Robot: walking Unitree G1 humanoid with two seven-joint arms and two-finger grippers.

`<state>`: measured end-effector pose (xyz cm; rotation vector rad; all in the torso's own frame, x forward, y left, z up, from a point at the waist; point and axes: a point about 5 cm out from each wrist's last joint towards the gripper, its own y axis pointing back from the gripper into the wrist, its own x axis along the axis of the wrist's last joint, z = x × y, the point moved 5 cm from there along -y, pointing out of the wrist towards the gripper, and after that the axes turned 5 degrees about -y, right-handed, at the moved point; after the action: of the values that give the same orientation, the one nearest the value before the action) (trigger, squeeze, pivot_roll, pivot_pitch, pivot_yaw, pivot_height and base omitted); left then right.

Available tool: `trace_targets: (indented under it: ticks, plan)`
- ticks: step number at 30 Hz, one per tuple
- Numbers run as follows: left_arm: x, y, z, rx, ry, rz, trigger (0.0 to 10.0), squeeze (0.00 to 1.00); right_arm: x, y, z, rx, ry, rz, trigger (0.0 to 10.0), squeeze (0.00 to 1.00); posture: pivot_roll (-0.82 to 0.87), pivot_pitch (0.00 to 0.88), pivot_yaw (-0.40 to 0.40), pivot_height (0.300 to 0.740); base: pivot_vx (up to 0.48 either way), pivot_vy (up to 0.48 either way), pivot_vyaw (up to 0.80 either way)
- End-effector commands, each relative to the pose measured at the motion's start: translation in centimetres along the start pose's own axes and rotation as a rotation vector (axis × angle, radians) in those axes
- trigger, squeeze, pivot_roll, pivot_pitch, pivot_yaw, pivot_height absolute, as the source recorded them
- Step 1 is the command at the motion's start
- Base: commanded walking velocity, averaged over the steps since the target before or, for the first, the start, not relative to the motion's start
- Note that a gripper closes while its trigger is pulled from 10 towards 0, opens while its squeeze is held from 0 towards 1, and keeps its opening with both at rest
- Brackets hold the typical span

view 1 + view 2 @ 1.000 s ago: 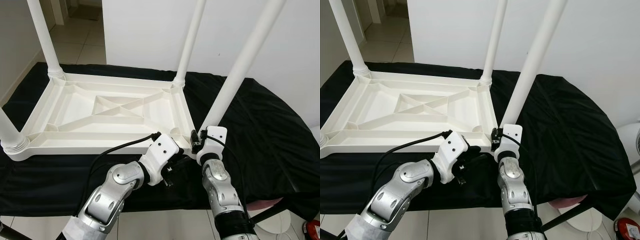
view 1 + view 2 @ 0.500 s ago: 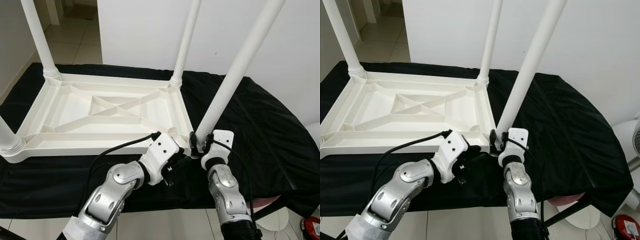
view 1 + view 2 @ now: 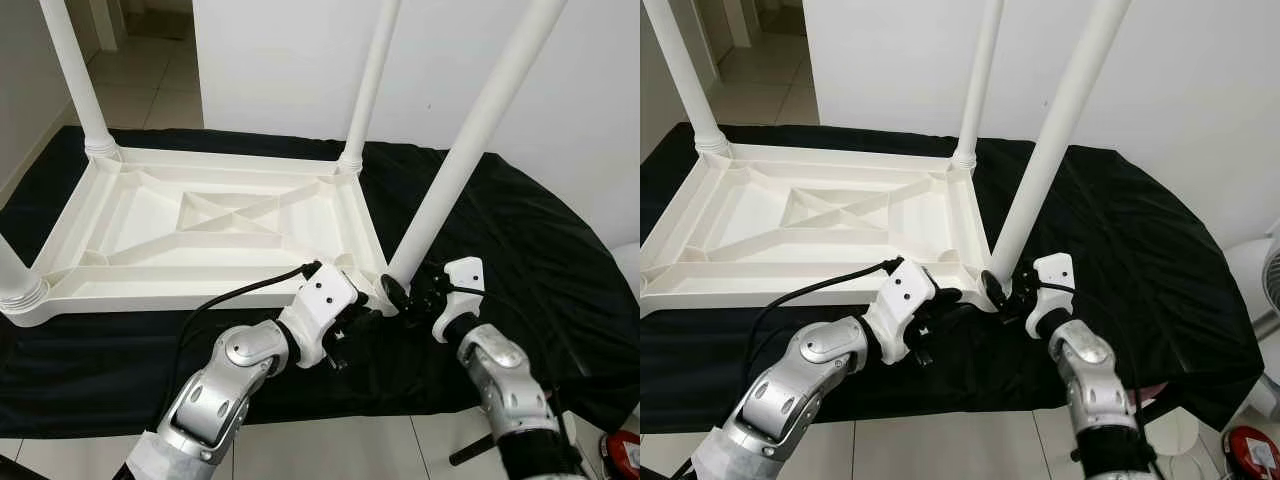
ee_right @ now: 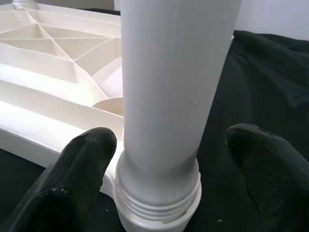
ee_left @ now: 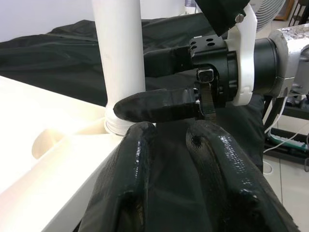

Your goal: Building children table

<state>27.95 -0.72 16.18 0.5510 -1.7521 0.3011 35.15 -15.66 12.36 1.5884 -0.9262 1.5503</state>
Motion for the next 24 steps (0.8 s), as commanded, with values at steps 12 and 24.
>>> trace_targets:
  ticks: [12, 24]
  plan:
    - [0.3, -0.4, -0.3, 0.013, -0.024, 0.005, 10.0, 0.00, -1.2, -3.0, -1.0, 0.182, 0.029, -0.101, 10.0, 0.00, 0.00, 0.000, -0.091, 0.740, 0.000, 0.000, 0.00]
    - [0.3, -0.3, -0.3, 0.011, -0.028, 0.002, 10.0, 0.00, -2.0, -3.7, -1.2, 0.242, 0.041, -0.137, 0.0, 0.00, 0.00, 0.000, -0.093, 0.740, 0.000, 0.000, 0.00]
